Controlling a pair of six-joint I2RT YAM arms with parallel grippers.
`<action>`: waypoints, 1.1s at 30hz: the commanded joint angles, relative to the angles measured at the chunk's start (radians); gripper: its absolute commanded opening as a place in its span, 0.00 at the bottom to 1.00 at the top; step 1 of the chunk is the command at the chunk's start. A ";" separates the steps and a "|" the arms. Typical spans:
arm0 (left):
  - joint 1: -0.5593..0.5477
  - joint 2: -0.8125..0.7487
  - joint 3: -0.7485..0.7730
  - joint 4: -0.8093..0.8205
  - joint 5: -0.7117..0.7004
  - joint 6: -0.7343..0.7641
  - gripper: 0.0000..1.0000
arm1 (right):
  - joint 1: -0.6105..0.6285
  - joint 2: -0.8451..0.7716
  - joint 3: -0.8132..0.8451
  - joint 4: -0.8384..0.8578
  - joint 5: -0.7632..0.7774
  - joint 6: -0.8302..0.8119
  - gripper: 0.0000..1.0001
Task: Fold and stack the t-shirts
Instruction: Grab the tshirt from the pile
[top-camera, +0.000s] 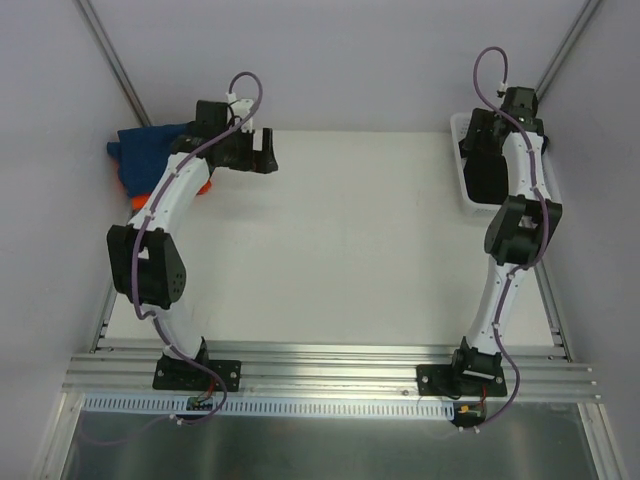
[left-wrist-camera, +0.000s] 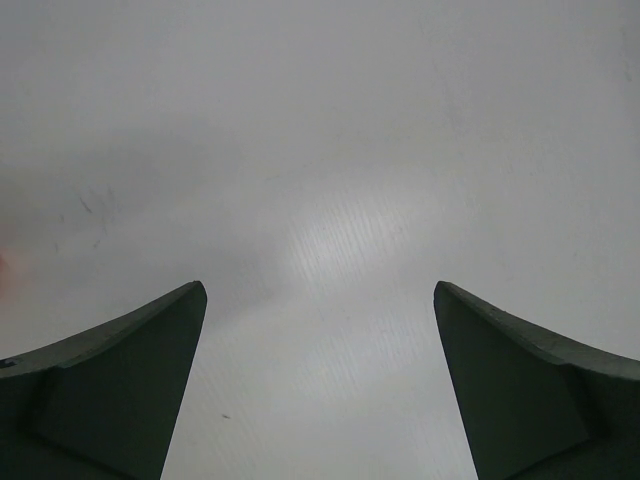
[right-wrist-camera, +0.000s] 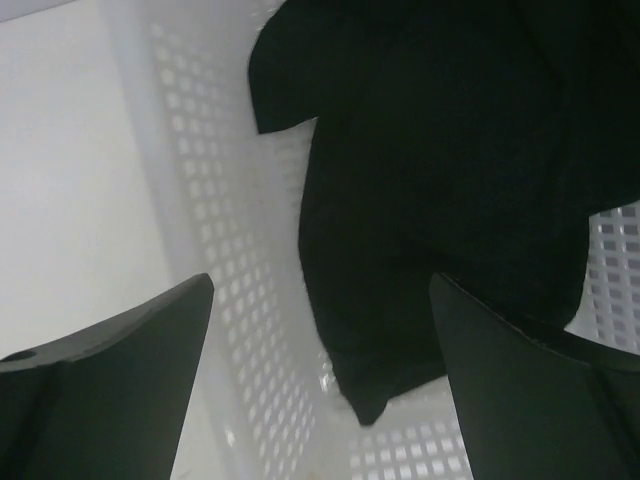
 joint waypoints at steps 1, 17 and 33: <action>-0.064 0.021 0.104 -0.015 -0.153 0.151 0.99 | -0.013 0.082 0.089 0.171 0.114 0.025 0.94; -0.169 0.072 0.132 -0.041 -0.144 0.097 0.99 | -0.019 0.235 0.098 0.426 0.340 -0.085 0.44; -0.192 0.109 0.202 -0.044 -0.132 0.059 0.99 | -0.008 0.212 0.069 0.314 0.116 0.084 0.62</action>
